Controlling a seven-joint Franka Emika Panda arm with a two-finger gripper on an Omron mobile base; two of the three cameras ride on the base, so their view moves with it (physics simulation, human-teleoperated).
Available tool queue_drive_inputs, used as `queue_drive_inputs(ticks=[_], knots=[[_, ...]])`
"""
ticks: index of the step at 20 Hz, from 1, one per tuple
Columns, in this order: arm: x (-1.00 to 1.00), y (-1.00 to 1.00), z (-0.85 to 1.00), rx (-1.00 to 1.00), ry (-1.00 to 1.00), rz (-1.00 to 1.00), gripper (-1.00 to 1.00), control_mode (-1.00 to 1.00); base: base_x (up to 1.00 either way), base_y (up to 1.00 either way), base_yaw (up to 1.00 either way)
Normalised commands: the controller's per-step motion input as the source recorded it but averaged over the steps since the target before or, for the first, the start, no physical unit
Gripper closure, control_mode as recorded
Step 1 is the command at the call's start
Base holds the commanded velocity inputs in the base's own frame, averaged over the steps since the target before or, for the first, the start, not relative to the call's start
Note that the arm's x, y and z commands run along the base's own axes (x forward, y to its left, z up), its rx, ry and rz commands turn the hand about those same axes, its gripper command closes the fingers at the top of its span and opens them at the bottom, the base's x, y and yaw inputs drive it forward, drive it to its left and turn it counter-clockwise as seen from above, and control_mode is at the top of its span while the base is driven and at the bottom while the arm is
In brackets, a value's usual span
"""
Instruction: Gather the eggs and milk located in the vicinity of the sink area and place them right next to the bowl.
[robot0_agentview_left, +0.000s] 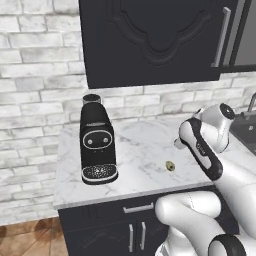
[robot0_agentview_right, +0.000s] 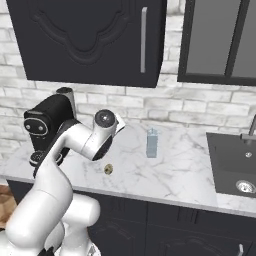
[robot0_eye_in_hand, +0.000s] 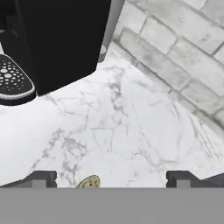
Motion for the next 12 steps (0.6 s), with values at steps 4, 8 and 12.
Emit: queue_drive_inputs(ticks=[4, 8, 12], knots=[[0.00, -0.12, -0.38, 0.12, 0.22, -0.26, -1.00, -1.00, 0.00, 0.00, 0.00], [0.00, -0.02, -0.45, 0.08, 0.18, -0.24, -1.00, -1.00, 0.00, 0.00, 0.00], [0.00, 0.00, -0.46, 0.02, 0.16, -0.21, -1.00, -1.00, 0.00, 0.00, 0.00]])
